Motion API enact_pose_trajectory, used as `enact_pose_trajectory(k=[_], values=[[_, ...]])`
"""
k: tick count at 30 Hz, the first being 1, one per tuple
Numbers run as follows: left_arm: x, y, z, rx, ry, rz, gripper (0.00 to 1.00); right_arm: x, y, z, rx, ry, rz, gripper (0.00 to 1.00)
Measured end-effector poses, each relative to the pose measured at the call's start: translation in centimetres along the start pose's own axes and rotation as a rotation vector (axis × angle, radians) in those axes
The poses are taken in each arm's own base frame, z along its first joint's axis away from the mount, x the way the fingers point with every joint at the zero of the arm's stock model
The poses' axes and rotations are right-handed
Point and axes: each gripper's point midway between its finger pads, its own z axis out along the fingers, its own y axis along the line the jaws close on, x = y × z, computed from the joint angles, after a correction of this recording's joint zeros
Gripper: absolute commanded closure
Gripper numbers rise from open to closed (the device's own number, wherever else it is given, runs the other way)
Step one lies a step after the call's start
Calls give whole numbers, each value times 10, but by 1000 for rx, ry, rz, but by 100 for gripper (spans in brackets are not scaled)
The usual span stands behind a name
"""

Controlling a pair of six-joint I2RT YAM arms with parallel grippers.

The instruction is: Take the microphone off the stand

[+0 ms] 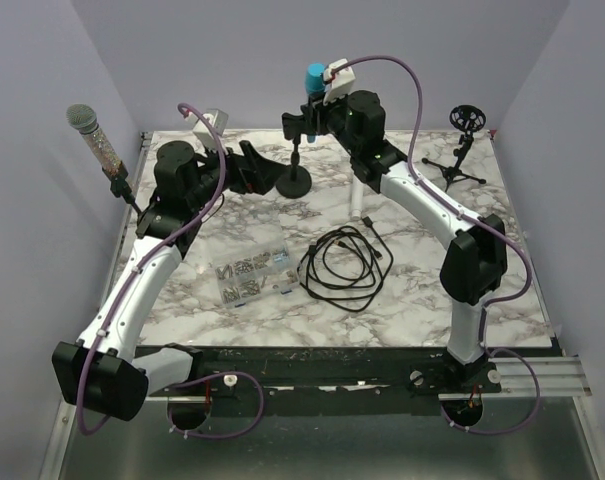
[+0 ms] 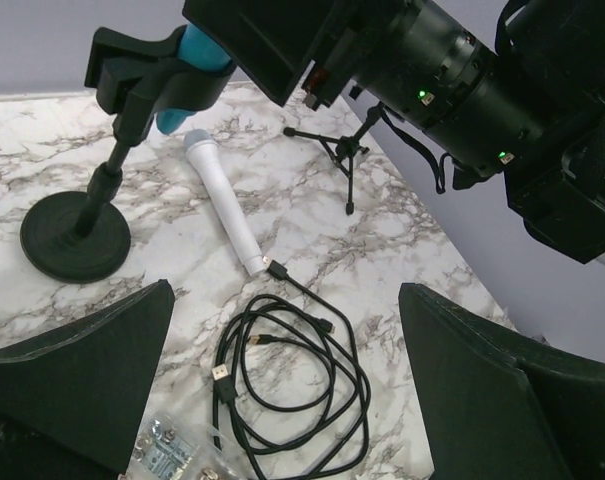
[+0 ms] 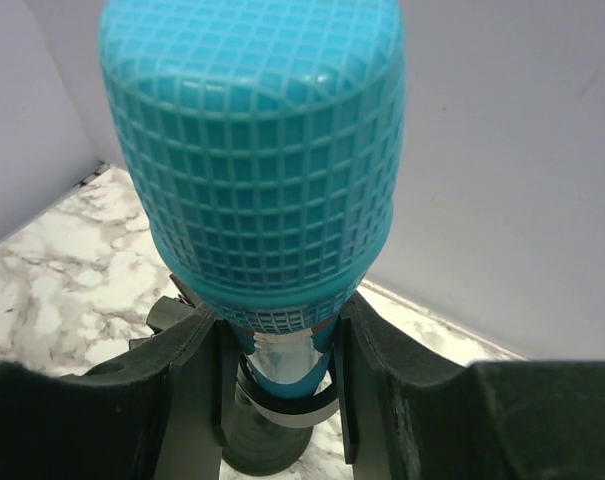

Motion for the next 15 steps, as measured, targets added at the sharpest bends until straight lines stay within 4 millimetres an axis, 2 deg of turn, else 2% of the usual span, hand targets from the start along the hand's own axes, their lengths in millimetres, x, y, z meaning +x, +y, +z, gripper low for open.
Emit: enact_pose_trajectory(k=[4,15], values=[[-8,4,1,-9,-17,7,1,-1,8,-4,-65,7,1,99],[-34,15,22,-31,-62,60,1,-1,23,-8,-155,28,48,99]])
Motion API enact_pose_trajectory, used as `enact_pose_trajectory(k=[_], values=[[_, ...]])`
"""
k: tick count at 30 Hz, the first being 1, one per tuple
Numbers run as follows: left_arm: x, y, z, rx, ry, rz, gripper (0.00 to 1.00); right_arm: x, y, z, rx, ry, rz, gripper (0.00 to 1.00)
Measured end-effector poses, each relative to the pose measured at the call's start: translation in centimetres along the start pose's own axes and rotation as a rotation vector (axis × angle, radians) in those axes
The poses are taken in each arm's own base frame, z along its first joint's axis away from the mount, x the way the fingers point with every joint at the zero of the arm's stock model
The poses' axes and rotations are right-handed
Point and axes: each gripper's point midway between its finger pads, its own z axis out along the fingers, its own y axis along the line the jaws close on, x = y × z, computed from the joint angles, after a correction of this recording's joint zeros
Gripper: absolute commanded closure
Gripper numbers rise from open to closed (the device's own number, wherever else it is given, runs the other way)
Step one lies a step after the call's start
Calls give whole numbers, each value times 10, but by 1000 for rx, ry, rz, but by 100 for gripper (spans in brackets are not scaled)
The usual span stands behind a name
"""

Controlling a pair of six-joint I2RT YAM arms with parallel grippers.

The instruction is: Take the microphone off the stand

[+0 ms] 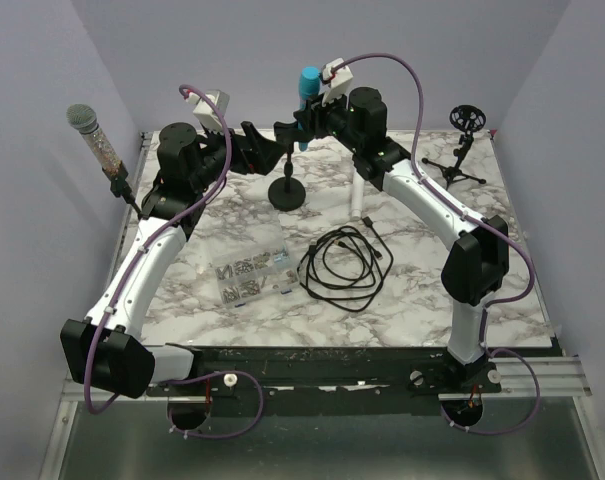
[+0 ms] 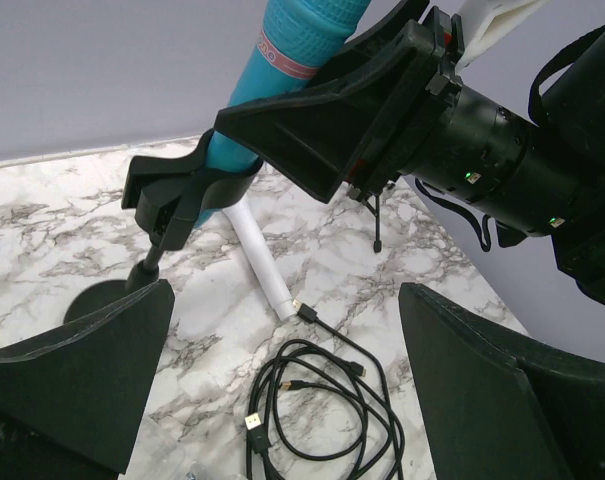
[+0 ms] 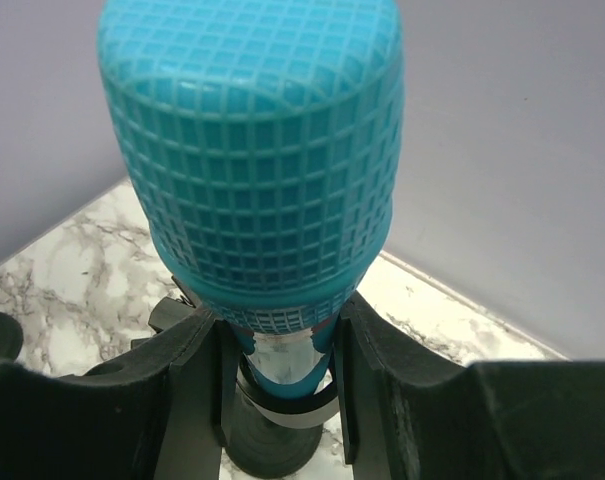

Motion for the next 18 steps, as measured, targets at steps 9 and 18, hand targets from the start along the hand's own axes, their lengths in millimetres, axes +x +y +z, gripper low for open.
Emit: enact_pose_trajectory(k=[9,18], values=[[-11,10,5,12,-40,51,1,2,6,3,-35,76,13,99],[7,28,29,121,45,185,1,3,11,5,-93,84,-19,99]])
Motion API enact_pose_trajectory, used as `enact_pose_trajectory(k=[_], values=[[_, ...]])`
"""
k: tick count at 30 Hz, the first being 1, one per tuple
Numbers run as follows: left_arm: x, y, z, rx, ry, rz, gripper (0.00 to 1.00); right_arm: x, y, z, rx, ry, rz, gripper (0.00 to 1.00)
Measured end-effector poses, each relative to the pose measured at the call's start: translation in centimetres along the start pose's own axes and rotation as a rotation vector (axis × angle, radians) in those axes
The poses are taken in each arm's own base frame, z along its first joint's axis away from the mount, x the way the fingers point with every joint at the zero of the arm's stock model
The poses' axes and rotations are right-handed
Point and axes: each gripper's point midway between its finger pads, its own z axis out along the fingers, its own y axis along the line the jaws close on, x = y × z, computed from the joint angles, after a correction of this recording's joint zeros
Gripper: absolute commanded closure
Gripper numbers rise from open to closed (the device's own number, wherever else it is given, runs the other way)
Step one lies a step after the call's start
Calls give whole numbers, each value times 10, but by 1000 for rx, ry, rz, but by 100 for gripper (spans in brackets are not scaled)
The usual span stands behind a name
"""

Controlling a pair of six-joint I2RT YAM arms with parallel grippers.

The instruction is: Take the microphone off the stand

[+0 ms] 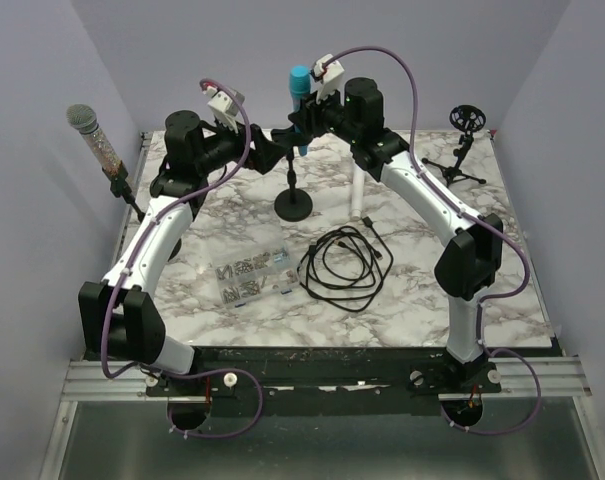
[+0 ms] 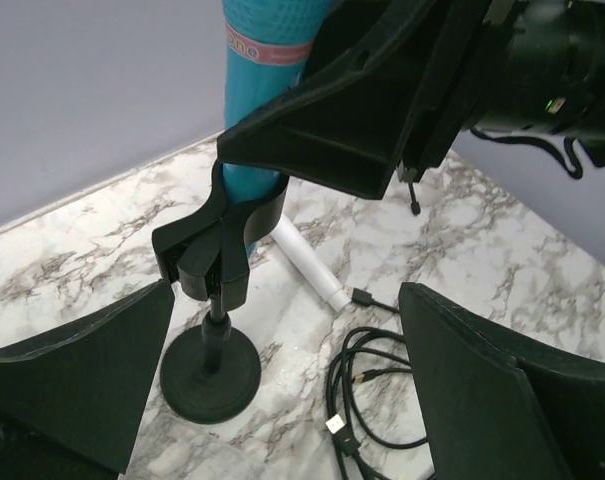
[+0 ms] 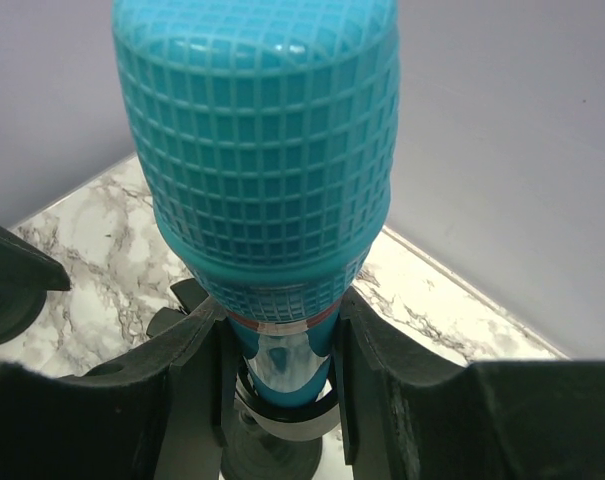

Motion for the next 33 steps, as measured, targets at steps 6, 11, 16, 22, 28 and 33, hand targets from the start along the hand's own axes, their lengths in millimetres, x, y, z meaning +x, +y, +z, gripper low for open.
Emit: enact_pose_trajectory(k=[6,11,16,22,28,33], values=[[23,14,12,25,57,83,1,0,2,0,-16,4,-2,99],[39,30,28,23,93,89,1,1,1,0,-17,7,-9,99],[54,40,38,23,120,93,3,1,2,0,-20,7,-9,99],[67,50,47,-1,142,105,12,1,3,0,-23,7,-9,99],[61,56,57,-21,126,127,19,1,3,0,-25,7,-9,99],[57,53,65,-13,115,143,39,1,3,0,-27,8,-9,99]])
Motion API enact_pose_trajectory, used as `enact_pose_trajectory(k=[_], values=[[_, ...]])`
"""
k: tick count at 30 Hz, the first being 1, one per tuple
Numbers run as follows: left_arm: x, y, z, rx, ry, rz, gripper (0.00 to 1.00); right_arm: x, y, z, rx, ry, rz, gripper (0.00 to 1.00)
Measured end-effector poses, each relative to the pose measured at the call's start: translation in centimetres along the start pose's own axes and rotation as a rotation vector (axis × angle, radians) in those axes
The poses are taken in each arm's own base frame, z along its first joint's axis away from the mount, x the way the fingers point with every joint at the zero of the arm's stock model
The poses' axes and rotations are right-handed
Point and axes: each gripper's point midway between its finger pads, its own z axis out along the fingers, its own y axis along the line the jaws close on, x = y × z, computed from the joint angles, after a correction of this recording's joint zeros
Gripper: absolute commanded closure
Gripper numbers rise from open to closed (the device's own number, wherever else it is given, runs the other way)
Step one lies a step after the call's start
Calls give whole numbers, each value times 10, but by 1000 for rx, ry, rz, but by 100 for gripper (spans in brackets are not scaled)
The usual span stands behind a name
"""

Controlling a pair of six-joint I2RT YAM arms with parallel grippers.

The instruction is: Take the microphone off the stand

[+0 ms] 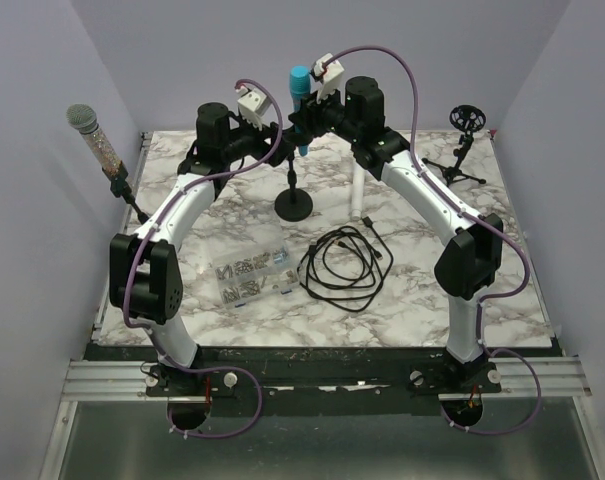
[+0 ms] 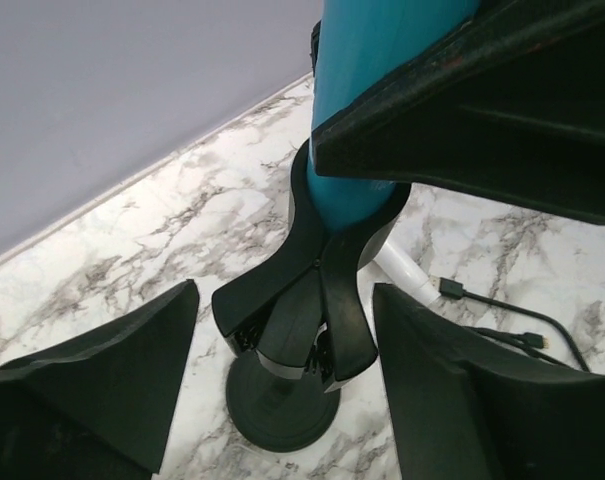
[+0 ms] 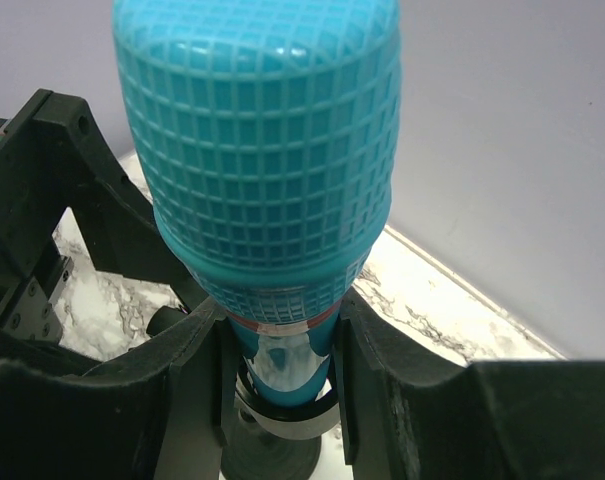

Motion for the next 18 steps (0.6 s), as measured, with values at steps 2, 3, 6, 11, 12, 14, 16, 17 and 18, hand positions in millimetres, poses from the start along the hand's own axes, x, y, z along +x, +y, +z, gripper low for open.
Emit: enact_pose_trajectory(k=[2,3,6,11,12,14,16,17,18], values=[[-2,-2,2,4,2,7,45,0,0,0,-1,0,0,99],[-4,-2,2,6,1,12,48,0,0,0,-1,0,0,99],[-5,-3,3,5,5,19,64,0,-1,0,-1,0,0,99],[-4,-5,4,2,9,29,100,0,-1,0,-1,1,1,99],[-4,-4,3,-3,9,31,100,0,-1,0,-2,1,1,99],[-4,-5,3,-14,11,33,100,0,-1,0,-3,1,1,99],[-3,-6,2,-24,12,34,100,0,0,0,-4,1,0,99],[-2,-6,1,-31,12,35,100,0,0,0,-4,1,1,99],[-2,-6,0,-37,10,36,100,0,0,0,-5,1,1,99]])
